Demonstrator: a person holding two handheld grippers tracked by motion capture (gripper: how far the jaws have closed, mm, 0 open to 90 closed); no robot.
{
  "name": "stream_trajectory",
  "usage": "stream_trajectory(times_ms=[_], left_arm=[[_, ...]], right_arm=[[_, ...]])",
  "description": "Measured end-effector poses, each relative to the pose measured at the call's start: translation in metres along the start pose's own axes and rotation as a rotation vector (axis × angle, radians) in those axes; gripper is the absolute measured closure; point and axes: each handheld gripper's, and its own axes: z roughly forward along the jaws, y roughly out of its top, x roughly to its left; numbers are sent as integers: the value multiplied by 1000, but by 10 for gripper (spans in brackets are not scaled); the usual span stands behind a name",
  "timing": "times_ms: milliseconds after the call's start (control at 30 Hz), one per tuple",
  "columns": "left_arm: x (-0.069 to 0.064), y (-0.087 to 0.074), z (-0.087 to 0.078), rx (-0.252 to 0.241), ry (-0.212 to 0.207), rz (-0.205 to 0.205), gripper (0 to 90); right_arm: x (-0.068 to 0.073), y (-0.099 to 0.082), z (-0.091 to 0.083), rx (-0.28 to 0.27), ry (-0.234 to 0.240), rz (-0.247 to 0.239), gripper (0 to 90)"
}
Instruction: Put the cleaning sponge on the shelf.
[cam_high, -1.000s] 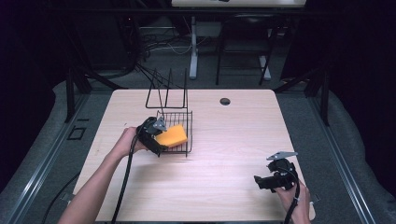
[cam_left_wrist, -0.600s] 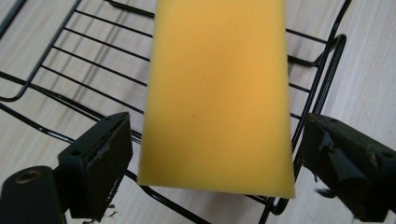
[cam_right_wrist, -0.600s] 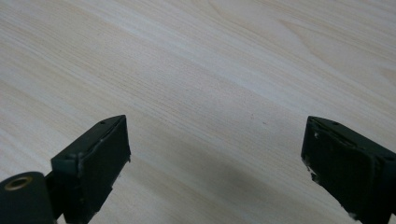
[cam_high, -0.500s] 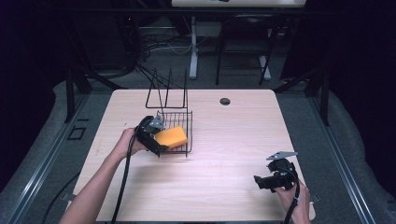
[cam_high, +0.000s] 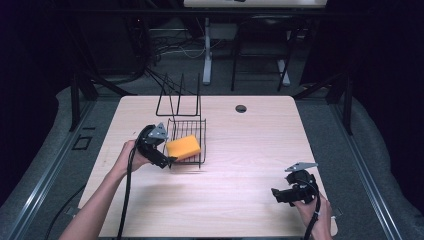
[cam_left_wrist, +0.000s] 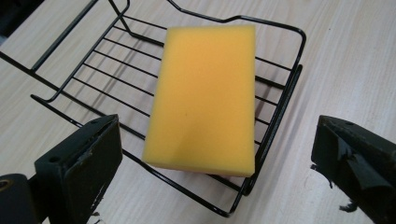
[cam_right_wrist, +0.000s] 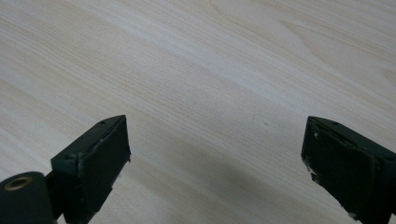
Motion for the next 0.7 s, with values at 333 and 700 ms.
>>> stream_trajectory(times_ms=[333,700], left_arm=[[-9,-17,-17,-7,35,-11,8],[-25,-40,-50,-65,85,-86,1]], right_arm=[[0,0,0,-1,-2,-4,76],[2,1,0,6,-2,-5,76]])
